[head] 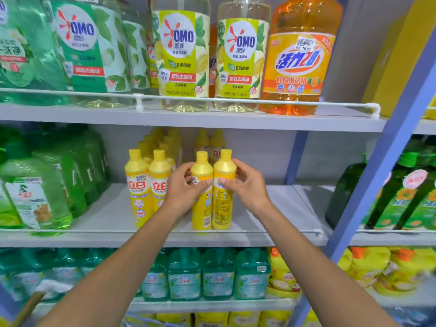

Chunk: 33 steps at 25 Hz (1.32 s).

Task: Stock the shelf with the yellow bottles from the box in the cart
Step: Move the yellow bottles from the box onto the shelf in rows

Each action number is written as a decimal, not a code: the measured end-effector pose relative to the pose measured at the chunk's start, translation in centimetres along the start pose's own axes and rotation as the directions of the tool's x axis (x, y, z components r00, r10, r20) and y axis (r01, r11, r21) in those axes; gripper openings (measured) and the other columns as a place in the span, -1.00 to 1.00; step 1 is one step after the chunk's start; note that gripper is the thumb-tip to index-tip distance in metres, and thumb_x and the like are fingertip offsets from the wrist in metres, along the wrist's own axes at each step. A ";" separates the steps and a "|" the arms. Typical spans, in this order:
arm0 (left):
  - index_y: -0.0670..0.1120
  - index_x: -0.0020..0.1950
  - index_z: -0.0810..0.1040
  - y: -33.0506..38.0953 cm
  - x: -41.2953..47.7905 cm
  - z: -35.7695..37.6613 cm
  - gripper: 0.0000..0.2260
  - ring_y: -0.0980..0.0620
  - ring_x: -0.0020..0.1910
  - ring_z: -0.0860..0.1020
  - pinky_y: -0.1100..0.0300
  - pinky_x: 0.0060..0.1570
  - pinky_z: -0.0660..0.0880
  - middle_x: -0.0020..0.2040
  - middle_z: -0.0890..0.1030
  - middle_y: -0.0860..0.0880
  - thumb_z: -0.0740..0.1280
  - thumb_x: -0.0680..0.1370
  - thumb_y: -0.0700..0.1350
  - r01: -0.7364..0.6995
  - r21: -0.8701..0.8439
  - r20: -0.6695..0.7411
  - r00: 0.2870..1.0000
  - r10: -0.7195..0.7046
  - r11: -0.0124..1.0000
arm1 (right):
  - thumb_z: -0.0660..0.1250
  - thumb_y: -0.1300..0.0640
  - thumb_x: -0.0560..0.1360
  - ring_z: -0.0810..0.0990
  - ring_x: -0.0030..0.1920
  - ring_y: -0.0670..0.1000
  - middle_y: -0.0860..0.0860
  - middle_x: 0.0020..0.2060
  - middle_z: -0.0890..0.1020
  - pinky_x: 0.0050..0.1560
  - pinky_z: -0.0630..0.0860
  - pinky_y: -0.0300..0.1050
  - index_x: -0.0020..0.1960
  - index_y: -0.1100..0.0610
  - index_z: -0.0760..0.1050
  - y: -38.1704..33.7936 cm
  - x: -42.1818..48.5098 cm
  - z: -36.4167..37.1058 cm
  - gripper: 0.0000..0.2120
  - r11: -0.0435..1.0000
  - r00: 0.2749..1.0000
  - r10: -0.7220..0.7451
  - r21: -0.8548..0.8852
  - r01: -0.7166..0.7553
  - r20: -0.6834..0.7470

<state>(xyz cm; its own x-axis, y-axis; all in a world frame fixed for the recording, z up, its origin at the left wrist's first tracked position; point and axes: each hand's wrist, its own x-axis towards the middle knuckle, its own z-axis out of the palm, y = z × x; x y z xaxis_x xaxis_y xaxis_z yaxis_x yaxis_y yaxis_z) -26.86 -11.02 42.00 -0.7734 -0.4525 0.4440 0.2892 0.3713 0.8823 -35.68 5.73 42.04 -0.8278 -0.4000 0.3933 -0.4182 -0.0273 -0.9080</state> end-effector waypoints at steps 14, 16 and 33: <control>0.00 0.40 0.44 -5.0 -1.2 -2.4 -0.37 0.27 0.12 0.64 0.38 -0.01 0.56 0.20 0.64 0.16 0.58 0.40 -0.27 0.209 -0.020 0.417 0.890 -0.182 0.978 | 0.59 0.15 0.40 0.66 0.21 0.01 0.00 0.19 0.69 0.29 0.58 0.06 0.33 0.12 0.50 5.5 -3.0 0.5 -0.46 0.988 0.984 0.152 -0.051 -0.148 0.096; 0.00 0.38 0.45 -5.5 -1.7 -1.6 -0.38 0.27 0.09 0.64 0.36 -0.01 0.58 0.18 0.65 0.12 0.59 0.40 -0.25 0.174 -0.021 0.334 0.929 -0.157 0.985 | 0.64 0.08 0.34 0.68 0.16 -0.03 -0.02 0.14 0.71 0.21 0.62 -0.01 0.30 0.10 0.51 5.8 -3.0 1.2 -0.41 0.988 0.989 0.147 -0.059 -0.145 0.018; -0.07 0.42 0.42 -7.6 -3.3 -0.1 -0.35 0.26 0.07 0.65 0.37 -0.03 0.59 0.16 0.67 0.05 0.60 0.40 -0.22 0.153 0.014 0.175 0.973 -0.154 0.988 | 0.64 0.10 0.33 0.67 0.16 -0.12 -0.05 0.14 0.70 0.22 0.62 -0.06 0.29 0.11 0.50 5.3 -2.9 0.1 -0.41 0.987 0.991 0.129 -0.102 -0.126 0.032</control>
<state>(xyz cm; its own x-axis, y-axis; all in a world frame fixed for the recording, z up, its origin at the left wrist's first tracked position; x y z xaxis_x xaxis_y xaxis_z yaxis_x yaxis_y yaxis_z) -26.46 -12.39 33.82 -0.8952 -0.3554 0.2690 0.1591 0.3090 0.9376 -35.46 6.63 36.06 -0.8627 -0.4291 0.2677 -0.3470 0.1171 -0.9305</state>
